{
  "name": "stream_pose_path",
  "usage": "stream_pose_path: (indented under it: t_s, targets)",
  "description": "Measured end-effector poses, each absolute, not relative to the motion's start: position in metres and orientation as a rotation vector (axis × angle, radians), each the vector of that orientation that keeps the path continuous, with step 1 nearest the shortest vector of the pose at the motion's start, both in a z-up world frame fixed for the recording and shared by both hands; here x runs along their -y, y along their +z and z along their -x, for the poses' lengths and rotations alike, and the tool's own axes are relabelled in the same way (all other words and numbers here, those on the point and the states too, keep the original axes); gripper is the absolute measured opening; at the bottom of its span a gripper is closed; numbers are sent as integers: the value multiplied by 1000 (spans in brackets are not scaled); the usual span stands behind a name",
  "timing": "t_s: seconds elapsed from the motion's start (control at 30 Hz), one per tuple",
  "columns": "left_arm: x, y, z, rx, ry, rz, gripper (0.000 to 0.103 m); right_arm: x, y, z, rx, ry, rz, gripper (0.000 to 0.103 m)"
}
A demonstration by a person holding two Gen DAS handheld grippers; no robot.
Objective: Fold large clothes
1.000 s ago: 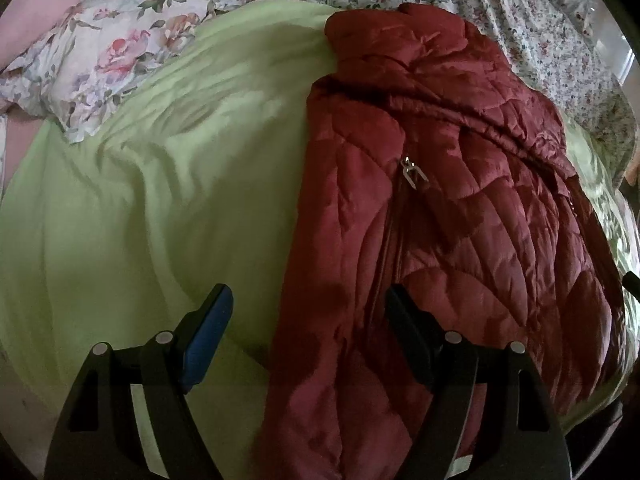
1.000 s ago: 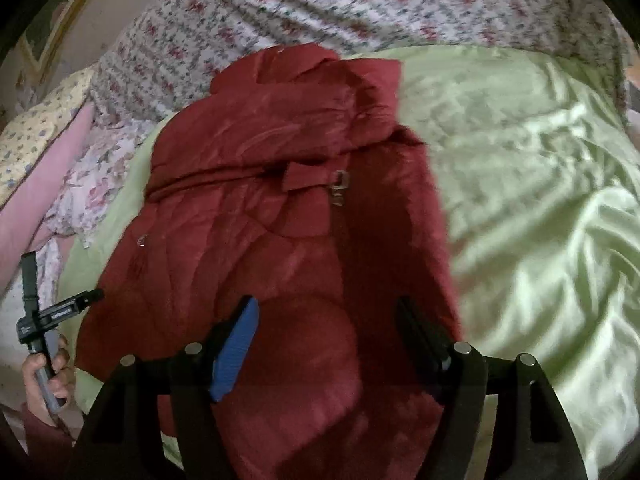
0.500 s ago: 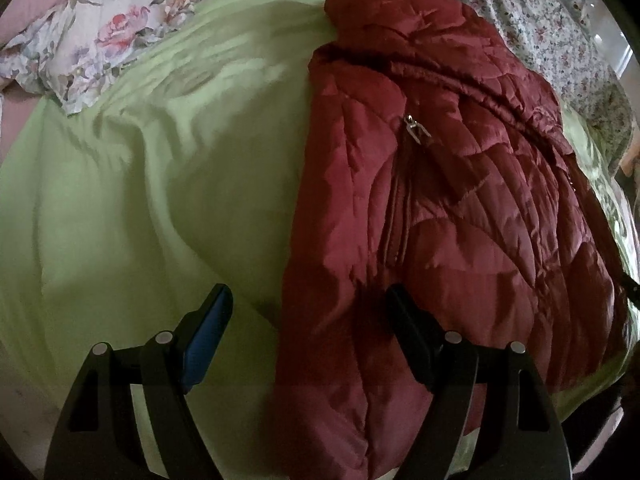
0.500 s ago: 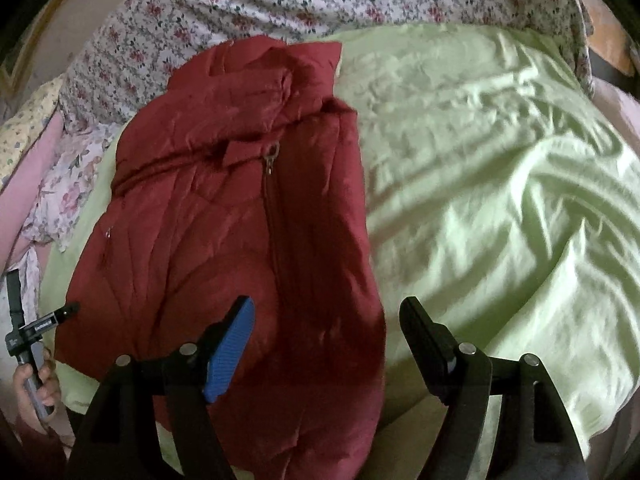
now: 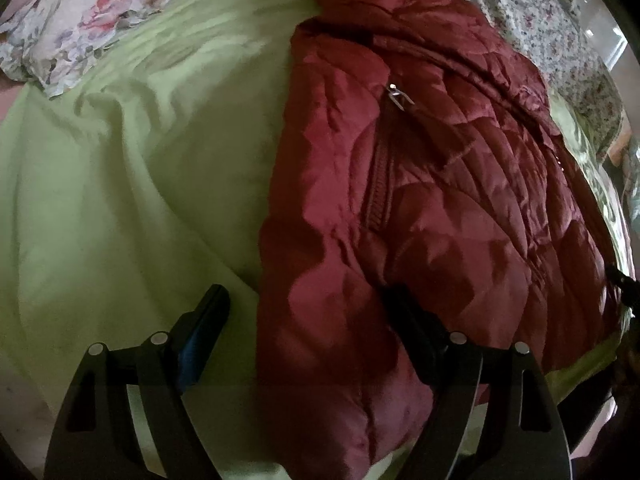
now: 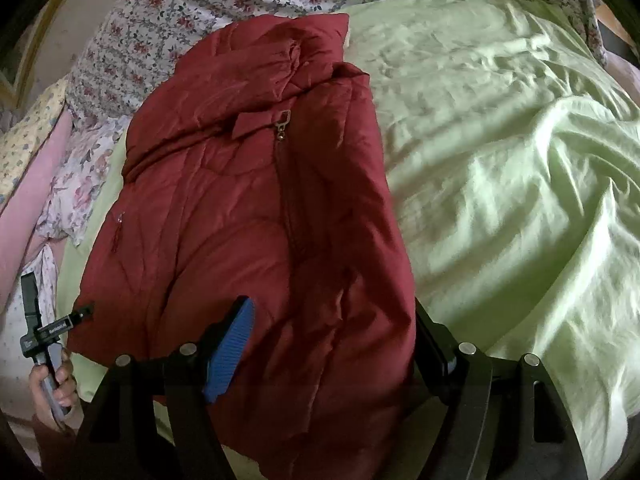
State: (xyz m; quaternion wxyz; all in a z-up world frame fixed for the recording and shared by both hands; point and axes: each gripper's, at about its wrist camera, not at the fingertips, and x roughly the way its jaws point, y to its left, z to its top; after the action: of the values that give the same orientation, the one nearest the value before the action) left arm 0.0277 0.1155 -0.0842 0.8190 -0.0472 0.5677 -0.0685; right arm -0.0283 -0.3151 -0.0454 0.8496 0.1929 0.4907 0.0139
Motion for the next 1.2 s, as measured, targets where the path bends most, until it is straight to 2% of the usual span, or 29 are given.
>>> stream_pose_path:
  t_s: [0.33,0.4,0.43,0.5,0.53,0.6,0.7,1.2]
  targets:
    - [-106,-89,-18,-1223,-211,75,83,296,-44,29,-1045,72,-324,76]
    - [-104,-89,-16,-1221,-226,71,81,293,-44,29,-1046,75,-316,71]
    - [-104,-89,-15,-1219,-235,73,77,292,-44,29,-1046,75,-311,70]
    - [-101,-88,-12,-1218,-269,86,52,290,-43,30,-1041,73,-301,55]
    - [-100,-87,-11,-1215,-281,85,48,290,-42,31,-1038,71,-296,51]
    - [-96,-81,-8,-1191,-283,48,31,290,-42,32,-1034,69,-290,36]
    - [-95,-72,-2,-1159,-288,12,23,288,-40,34,-1026,76,-274,28]
    - [-108,-29,12,-1081,-306,46,16,279,-10,62,-962,154,-262,21]
